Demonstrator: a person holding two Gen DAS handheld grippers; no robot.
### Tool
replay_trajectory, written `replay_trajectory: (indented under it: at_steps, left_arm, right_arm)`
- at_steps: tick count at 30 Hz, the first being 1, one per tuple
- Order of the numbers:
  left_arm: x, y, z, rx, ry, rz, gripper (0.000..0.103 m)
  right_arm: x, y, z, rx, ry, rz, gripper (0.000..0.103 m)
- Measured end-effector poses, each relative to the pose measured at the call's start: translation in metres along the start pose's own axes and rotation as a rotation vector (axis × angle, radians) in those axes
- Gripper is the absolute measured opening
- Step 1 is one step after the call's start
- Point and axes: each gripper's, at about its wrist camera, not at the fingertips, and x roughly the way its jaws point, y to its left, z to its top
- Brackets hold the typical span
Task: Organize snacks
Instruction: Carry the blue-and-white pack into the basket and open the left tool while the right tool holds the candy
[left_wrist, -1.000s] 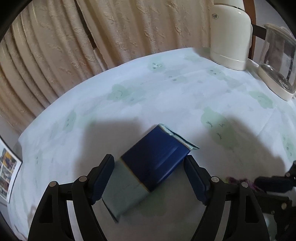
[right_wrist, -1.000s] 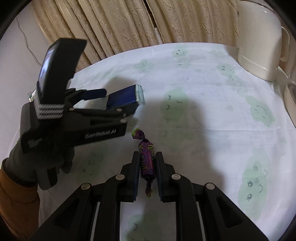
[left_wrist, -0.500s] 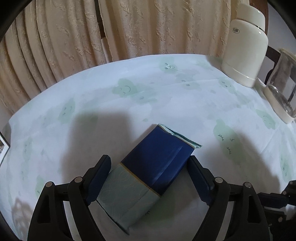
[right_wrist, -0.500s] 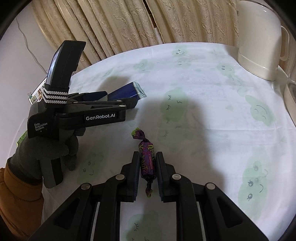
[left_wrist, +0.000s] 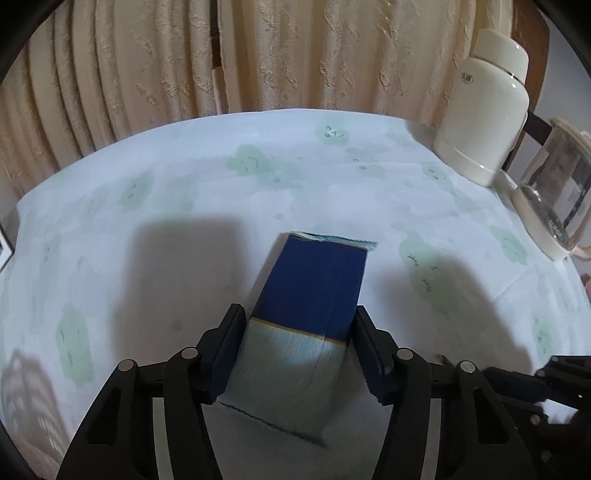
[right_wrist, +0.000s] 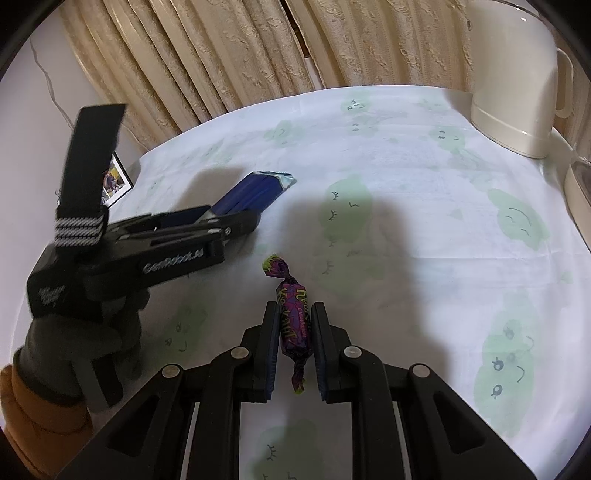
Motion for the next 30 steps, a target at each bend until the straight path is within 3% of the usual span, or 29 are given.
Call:
replay_trajectory:
  at_steps: [5, 11, 17, 25, 30]
  left_arm:
    - [-0.013, -0.003, -0.013, -0.051, -0.023, -0.010, 0.054]
    - [-0.027, -0.019, -0.028, -0.002, -0.081, 0.113, 0.051]
    - [-0.042, -0.027, -0.038, 0.021, -0.125, 0.172, 0.051]
    - [-0.047, -0.027, -0.042, 0.007, -0.128, 0.151, 0.051]
    - [-0.048, -0.024, -0.043, -0.023, -0.134, 0.150, 0.051]
  right_arm:
    - [0.000, -0.002, 0.002, 0.007, -0.006, 0.002, 0.017]
    - [-0.001, -0.003, 0.003, 0.009, -0.011, 0.003, 0.017]
    - [0.000, -0.004, 0.002, 0.010, -0.013, 0.004, 0.017]
    - [0.002, -0.005, -0.001, 0.022, -0.003, 0.035, 0.027]
    - [0.003, 0.005, -0.004, -0.040, -0.013, 0.000, 0.032]
